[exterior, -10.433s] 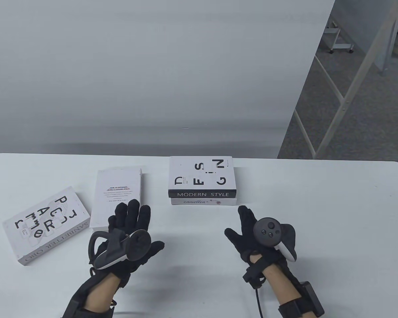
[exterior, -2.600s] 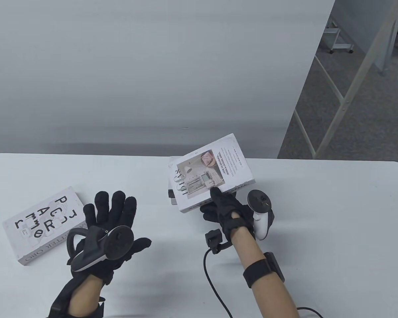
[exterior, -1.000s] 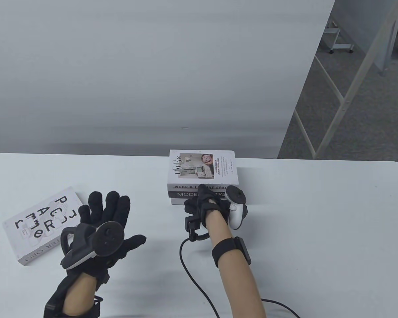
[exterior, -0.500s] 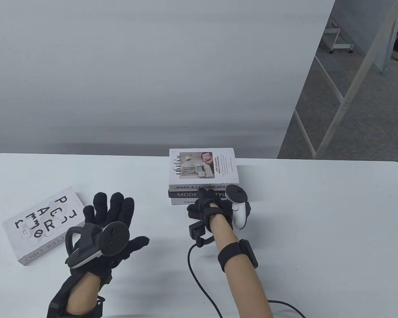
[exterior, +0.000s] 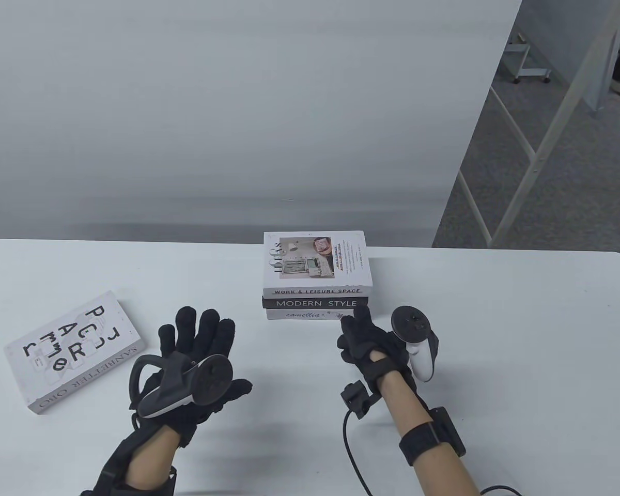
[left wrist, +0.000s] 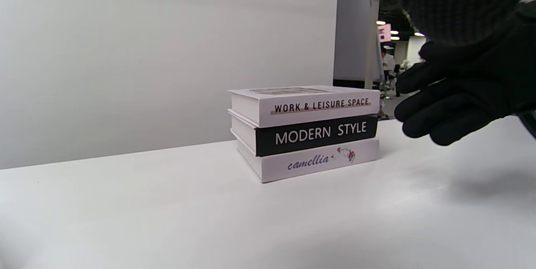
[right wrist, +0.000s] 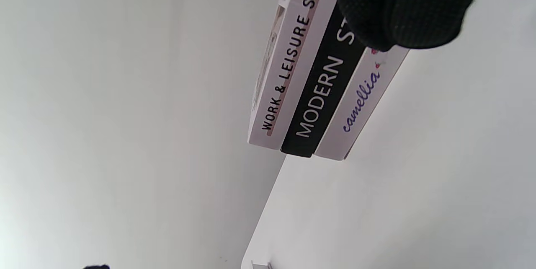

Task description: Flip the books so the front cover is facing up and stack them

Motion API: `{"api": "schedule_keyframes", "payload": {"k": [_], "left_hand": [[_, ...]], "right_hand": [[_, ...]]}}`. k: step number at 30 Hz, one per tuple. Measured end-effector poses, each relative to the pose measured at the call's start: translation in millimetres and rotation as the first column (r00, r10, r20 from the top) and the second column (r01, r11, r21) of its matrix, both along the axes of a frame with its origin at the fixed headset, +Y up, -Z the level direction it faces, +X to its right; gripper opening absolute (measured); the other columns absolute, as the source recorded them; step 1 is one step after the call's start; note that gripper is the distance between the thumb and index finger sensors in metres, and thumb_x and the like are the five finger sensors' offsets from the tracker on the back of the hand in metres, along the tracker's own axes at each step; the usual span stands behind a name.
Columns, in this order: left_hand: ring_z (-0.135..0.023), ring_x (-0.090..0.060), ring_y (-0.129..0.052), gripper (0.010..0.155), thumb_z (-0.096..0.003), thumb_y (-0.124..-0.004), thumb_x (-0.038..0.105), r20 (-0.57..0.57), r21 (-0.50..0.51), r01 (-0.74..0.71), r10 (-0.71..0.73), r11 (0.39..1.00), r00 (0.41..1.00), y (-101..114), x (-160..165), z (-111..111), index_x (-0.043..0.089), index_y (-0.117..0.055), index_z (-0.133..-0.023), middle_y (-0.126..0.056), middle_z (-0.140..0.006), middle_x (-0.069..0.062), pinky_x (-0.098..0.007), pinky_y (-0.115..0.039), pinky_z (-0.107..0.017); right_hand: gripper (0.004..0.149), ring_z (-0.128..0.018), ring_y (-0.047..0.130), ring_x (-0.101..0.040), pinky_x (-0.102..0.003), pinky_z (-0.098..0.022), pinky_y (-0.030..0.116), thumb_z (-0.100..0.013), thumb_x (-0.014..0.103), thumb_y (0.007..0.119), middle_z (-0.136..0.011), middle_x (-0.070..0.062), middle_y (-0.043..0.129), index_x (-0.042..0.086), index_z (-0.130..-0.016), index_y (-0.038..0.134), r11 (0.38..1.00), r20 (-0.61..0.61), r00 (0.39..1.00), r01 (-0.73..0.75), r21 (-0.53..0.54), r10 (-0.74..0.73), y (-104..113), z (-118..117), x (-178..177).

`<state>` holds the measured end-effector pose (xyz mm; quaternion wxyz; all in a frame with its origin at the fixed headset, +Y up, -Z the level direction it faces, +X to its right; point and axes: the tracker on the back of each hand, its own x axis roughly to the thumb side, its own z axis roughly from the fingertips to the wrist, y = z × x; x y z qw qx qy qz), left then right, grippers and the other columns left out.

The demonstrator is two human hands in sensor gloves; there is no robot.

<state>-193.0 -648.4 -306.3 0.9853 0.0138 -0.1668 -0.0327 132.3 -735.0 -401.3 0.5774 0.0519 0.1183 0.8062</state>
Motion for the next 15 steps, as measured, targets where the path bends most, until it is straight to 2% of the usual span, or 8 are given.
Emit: {"api": "schedule_keyframes", "payload": {"k": [4,8,13,15], "left_hand": [[-0.095,-0.062,-0.018,0.101,-0.0401,-0.069,0.071,0.009,-0.019,0.004,-0.004,1.0,1.0,-8.6,4.4,-2.7,0.007,-0.039,-0.113,-0.031,-0.113,-0.027,-0.076,-0.031,-0.064],[-0.096,-0.062,-0.019,0.1,-0.0413,-0.067,0.071,0.014,-0.028,0.008,-0.007,1.0,1.0,-17.6,7.3,-5.6,0.007,-0.037,-0.113,-0.029,-0.113,-0.028,-0.076,-0.033,-0.065],[-0.1,-0.062,-0.026,0.1,-0.0425,-0.065,0.071,-0.005,-0.04,0.019,-0.019,0.999,1.0,-32.8,6.9,-11.9,0.006,-0.035,-0.113,-0.028,-0.113,-0.028,-0.074,-0.041,-0.067],[-0.1,-0.063,-0.029,0.101,-0.0429,-0.063,0.072,-0.025,-0.047,0.033,-0.034,0.998,0.999,-39.5,4.1,-16.0,0.006,-0.033,-0.113,-0.027,-0.113,-0.028,-0.073,-0.044,-0.068]], "right_hand": [[0.072,-0.079,0.068,-0.062,-0.066,-0.05,0.069,-0.054,0.042,0.057,-0.096,-0.046,0.04,0.0,-0.102,0.025,0.983,-0.016,0.99,-0.135,0.121,0.138,8.8,17.3,15.6],[0.072,-0.081,0.063,-0.066,-0.073,-0.049,0.063,-0.054,0.042,0.06,-0.099,-0.044,0.039,0.001,-0.103,0.029,0.926,-0.021,0.953,-0.289,0.241,0.303,16.3,37.8,27.7],[0.075,-0.084,0.054,-0.071,-0.079,-0.05,0.054,-0.053,0.046,0.065,-0.102,-0.042,0.037,0.003,-0.105,0.032,0.807,-0.008,0.861,-0.473,0.354,0.508,21.8,62.2,41.7],[0.079,-0.085,0.051,-0.072,-0.081,-0.05,0.05,-0.052,0.05,0.067,-0.104,-0.042,0.036,0.003,-0.106,0.032,0.728,0.016,0.795,-0.564,0.39,0.607,23.5,71.7,49.0]]}}
